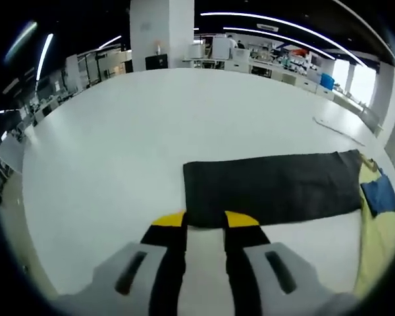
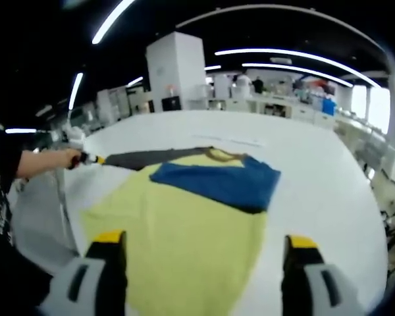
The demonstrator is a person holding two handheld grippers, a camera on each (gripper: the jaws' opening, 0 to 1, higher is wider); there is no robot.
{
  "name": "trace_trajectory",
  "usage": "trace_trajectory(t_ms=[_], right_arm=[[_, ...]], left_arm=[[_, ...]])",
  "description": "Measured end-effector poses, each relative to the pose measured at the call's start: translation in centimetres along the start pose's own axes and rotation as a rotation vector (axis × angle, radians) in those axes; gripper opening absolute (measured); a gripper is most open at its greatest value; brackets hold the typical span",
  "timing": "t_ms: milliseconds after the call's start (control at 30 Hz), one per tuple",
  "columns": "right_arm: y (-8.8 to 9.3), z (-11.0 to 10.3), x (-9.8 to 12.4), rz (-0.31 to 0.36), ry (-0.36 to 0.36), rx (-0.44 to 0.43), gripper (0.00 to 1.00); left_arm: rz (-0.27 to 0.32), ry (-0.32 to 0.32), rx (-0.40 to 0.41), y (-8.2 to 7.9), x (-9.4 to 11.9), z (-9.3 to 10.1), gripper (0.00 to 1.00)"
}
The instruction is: Fold the garment on the visible template until the final outline fits inside the template.
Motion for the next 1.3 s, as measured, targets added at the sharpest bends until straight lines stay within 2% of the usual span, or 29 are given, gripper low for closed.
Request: trace_trajectory(t_ms=[167, 267, 300, 667, 800, 967, 1100, 1167, 1200, 1300], right_arm=[[0.1, 0.1, 0.1, 0.0, 0.004, -0.004, 0.99], [0.1, 0.0, 0.1, 0.003, 0.005, -0.01, 0.99], [0.1, 0.0, 0.1, 0.002, 0.005, -0.011, 0.99], [0.2, 0.1, 0.1, 0.001, 0.008, -0.016, 0.99], [0.6, 0.3, 0.0, -0.007, 0.01, -0.025, 0.98], [0.5, 0.0, -0.2, -0.003, 0.004, -0.03, 0.98], [0.5, 0.1, -0.3, 0.0, 0.004, -0.034, 0.97], [0.5, 0.1, -0.3, -0.001, 0.002, -0.033, 0.97], [0.5, 0.1, -0.3, -0.001, 0.002, -0.033, 0.98], [0.6, 0.0, -0.2, -0.001, -0.002, -0.027, 0.98]], left_arm=[[-0.012, -0.011, 0.001, 0.3, -0.8, -0.5, 0.17], [-0.024, -0.007, 0.03, 0.5, -1.3, -0.9, 0.17], [-0.013, -0.006, 0.06, 0.6, -1.1, -0.8, 0.17], [-0.002, -0.032, 0.037, 0.8, -0.4, -0.2, 0.2], [0.003, -0.029, 0.065, 0.8, -0.2, 0.0, 0.18], [-0.005, -0.045, 0.058, 0.7, -0.1, 0.1, 0.11], [-0.003, -0.045, 0.093, 0.6, -0.2, 0.3, 0.07], [-0.007, -0.016, 0.145, 0.6, -0.3, 0.7, 0.02], [-0.005, -0.022, 0.152, 0.5, -0.1, 0.8, 0.02], [0.005, -0.018, 0.117, 0.1, 0.2, 1.4, 0.01]])
Point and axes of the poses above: the point that each gripper's makers call its tool centre point, and the gripper's own axes: x roughly backward along the fingers, z roughly to its right, y roughly out of its underside, the point moved 9 cm from there along x, roughly backward along the fingers, and after that the axes turned 5 degrees about -z, right-handed, at the moved point
